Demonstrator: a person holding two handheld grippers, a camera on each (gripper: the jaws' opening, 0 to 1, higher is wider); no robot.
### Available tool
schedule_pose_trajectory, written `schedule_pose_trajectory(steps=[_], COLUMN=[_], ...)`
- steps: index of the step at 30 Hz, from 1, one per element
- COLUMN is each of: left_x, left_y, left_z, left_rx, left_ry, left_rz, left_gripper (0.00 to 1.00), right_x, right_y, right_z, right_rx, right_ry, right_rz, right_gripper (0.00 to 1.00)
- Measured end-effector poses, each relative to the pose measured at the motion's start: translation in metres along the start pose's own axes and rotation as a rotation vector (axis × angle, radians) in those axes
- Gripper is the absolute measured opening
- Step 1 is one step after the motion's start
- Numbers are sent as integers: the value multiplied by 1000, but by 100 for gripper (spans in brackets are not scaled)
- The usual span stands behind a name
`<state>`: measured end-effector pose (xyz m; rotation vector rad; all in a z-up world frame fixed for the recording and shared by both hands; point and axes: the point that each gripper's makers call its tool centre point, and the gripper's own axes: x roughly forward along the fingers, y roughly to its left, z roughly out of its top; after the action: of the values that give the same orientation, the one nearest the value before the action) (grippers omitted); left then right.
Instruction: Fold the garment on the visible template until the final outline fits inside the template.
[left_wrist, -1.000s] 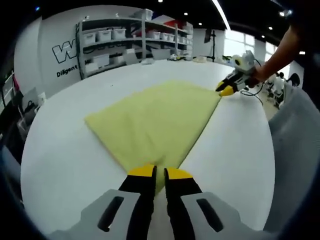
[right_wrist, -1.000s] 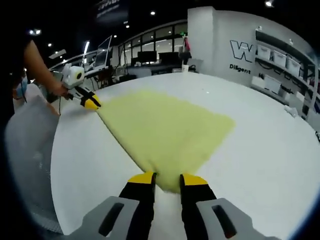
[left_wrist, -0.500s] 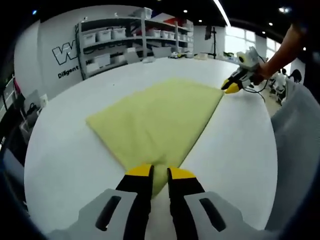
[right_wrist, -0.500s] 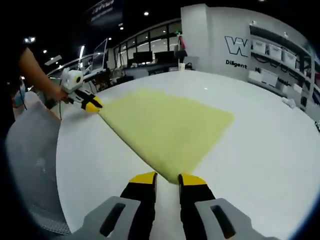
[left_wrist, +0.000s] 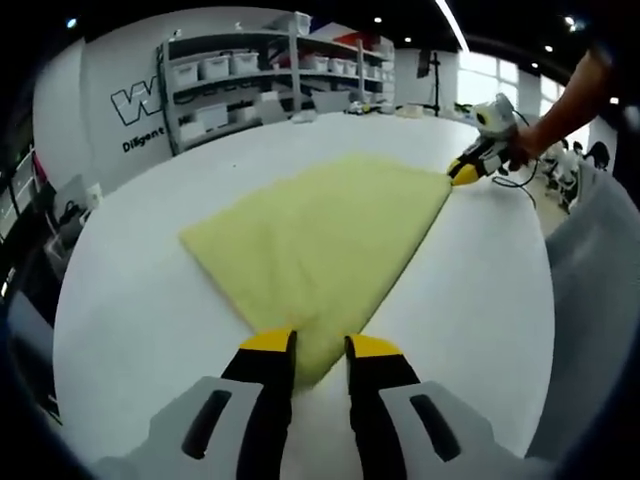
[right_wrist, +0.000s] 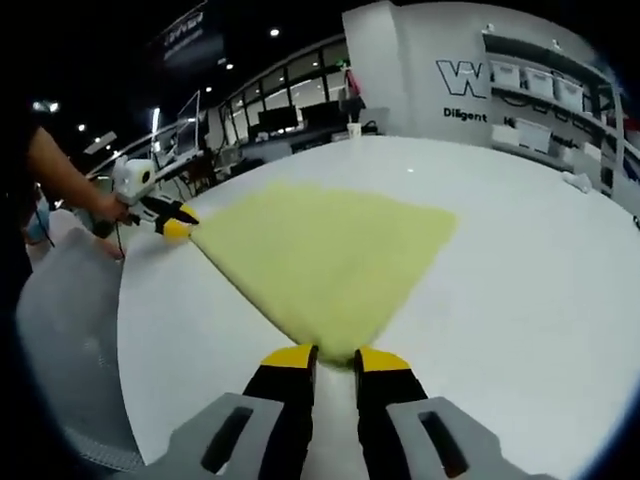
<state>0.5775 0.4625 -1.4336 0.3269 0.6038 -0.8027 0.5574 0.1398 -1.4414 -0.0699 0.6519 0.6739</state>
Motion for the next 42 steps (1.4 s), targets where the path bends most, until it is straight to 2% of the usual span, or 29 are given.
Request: schedule_pose_trajectory(steps=[2, 7, 10, 12, 14, 17, 19, 22, 24, 25, 28, 34, 36, 37, 39, 42], left_x=[-1, -1, -1, 0, -1, -4, -7, -8, -8, -8, -8, -5, -1, 1, 2, 4], left_y=[2, 4, 5, 5, 6, 8, 9, 7, 5, 4, 2, -4, -1, 3, 5, 9], left_z=[-3, -5, -3, -4, -5, -7, -5, -3, -3, -3, -1, 3, -4, -13, -7, -6], left_rx=[-1, -14, -12, -20, -20, -15, -14, -23, -11, -10, -14, 11, 21, 26, -11, -42], left_ry=[2, 12, 10, 13, 18, 19, 10, 1, 6, 7, 6, 2, 47, 105, 71, 74], left_rz=[7, 11, 14, 12, 12, 18, 27, 19, 15, 14, 8, -16, -4, 19, 18, 33], left_gripper=[18, 18, 18, 19, 19, 19, 18, 17, 17, 17, 17, 15, 13, 10, 11, 15], right_x=[-4, -11, -13, -17, -18, -23, -24, -19, -13, -11, -11, -14, -15, -16, -19, -22], right_y=[1, 5, 6, 10, 10, 7, 2, -2, -2, -2, 2, 3, 2, 2, 3, 6], right_z=[1, 4, -1, -12, -15, -13, 0, 2, -1, -3, -2, 0, -2, -3, -5, -13], right_rx=[8, -20, -46, -41, -47, -57, -65, -37, -20, -28, -39, -51, -60, -61, -84, -107], right_ry=[-6, -11, 15, 73, 79, 63, -2, -9, 0, 10, 15, 11, 24, 25, 40, 72], right_rz=[9, 27, 37, 56, 59, 43, 19, 10, 22, 27, 50, 63, 66, 68, 74, 91], right_gripper=[0, 0, 0, 0, 0, 0, 0, 2, 9, 9, 0, 0, 0, 0, 0, 0])
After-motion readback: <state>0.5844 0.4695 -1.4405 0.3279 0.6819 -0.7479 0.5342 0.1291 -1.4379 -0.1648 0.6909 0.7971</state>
